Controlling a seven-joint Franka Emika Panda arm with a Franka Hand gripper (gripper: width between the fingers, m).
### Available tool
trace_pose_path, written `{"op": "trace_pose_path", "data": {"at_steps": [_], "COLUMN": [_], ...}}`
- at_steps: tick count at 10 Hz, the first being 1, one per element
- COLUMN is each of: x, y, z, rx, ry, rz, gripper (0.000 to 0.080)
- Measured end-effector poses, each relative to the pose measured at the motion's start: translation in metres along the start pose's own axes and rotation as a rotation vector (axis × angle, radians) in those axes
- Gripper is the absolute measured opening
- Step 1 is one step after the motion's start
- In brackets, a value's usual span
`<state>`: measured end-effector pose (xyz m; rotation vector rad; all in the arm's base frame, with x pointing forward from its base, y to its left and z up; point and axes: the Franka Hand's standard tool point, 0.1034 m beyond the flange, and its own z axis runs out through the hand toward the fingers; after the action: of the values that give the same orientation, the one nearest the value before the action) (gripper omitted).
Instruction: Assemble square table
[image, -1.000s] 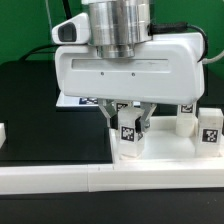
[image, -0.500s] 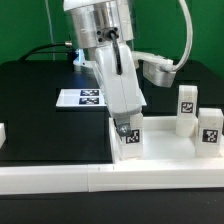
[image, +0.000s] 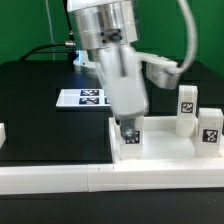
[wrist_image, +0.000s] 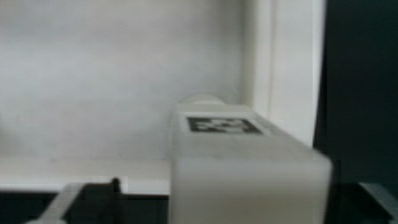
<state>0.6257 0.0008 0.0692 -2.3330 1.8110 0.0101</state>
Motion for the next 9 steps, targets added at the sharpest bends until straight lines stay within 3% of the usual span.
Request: {"op": "trace_pose_path", "data": {"at_steps": [2, 5, 7, 8, 9], "x": [-0.006, -0.005, -0.013, -0.013, -0.010], "y": [-0.004, -0.002, -0.003, -0.003, -0.003], "z": [0.000, 0.001, 0.003, 0.003, 0.003], "rx": [0.012, 0.004, -0.056, -0.076, -0.077], "ry": [0.017, 0.019, 0.058, 0.062, 0.070], "rz": [-0.183, -0.409, -0.803, -0.971, -1.089], "gripper": [0.0642, 0.0649, 0.0649, 0.0649, 0.0649]}}
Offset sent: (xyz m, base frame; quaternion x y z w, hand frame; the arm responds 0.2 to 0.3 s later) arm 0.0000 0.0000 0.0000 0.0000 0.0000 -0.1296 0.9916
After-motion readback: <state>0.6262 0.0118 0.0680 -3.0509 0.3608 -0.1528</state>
